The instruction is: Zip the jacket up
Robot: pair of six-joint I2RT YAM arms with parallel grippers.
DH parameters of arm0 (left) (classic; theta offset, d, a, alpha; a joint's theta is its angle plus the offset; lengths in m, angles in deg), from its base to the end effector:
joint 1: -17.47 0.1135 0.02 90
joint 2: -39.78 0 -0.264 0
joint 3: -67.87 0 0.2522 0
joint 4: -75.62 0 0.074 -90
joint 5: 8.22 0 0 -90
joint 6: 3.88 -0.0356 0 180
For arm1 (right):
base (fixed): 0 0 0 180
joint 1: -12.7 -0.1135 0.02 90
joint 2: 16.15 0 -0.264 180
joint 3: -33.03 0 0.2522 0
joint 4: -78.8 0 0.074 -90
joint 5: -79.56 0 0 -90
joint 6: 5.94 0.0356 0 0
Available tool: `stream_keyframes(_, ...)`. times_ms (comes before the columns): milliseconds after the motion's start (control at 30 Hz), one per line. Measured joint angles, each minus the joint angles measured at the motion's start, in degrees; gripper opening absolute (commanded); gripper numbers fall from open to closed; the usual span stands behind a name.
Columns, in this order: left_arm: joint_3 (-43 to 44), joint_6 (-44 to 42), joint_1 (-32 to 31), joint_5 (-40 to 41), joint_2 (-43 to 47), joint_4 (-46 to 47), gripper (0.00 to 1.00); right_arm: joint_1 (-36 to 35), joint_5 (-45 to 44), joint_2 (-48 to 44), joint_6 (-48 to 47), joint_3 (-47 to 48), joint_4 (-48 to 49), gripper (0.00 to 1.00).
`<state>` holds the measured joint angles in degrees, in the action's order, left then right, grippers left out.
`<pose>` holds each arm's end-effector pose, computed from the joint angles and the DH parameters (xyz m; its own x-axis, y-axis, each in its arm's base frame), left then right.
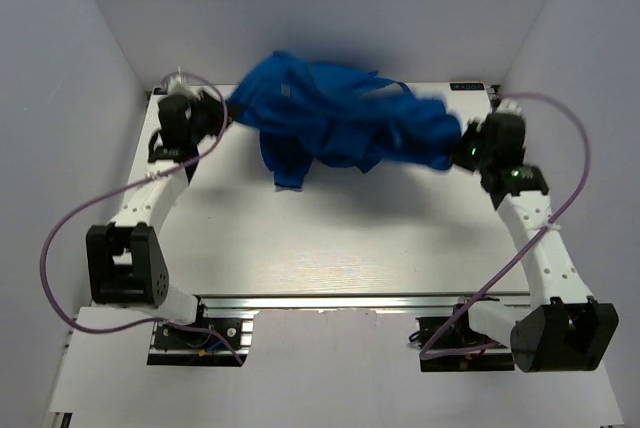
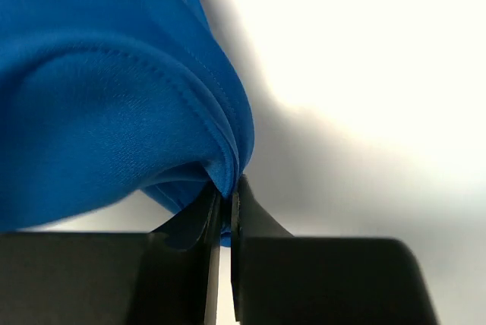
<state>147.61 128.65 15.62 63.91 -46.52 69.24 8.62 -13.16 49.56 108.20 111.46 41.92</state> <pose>0.3581 -0.0225 0.3240 -0.3878 -0.6312 -0.6718 0.0916 0.6988 -0.7094 0.2568 0.0166 0.3648 -0.3839 0.3822 -0.8406 0.1415 0.9239 0.3554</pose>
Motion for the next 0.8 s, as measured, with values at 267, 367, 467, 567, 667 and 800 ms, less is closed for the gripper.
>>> stream_keyframes(267, -24.6, 10.7, -0.9, 15.1, 10.3, -25.0, 0.98, 0.0, 4.4, -0.8, 1.8, -17.3, -12.6, 0.12)
stream_keyframes(367, -24.2, 12.6, -0.8, 19.1, 12.3, -30.7, 0.98, 0.0, 4.6, 0.3, 1.6, -16.5, -13.0, 0.16)
stream_keyframes(467, -19.9, 11.4, -0.8, 21.2, 13.0, -34.0, 0.98, 0.0, 4.6, 4.8, 1.3, -13.7, -12.9, 0.26)
stream_keyframes(567, -14.6, 8.3, -0.8, 21.5, 12.9, -34.9, 0.98, 0.1, 4.0, 10.8, 0.9, -9.6, -12.7, 0.32)
stream_keyframes(667, -10.8, 4.3, -0.8, 19.6, 12.3, -34.5, 0.98, 0.1, 1.7, 17.3, 0.5, -4.4, -12.6, 0.28)
stream_keyframes(800, -7.5, -1.7, -1.6, 12.4, 7.9, -33.5, 0.98, 0.2, 0.2, 26.0, 0.0, 3.9, -12.1, 0.32)
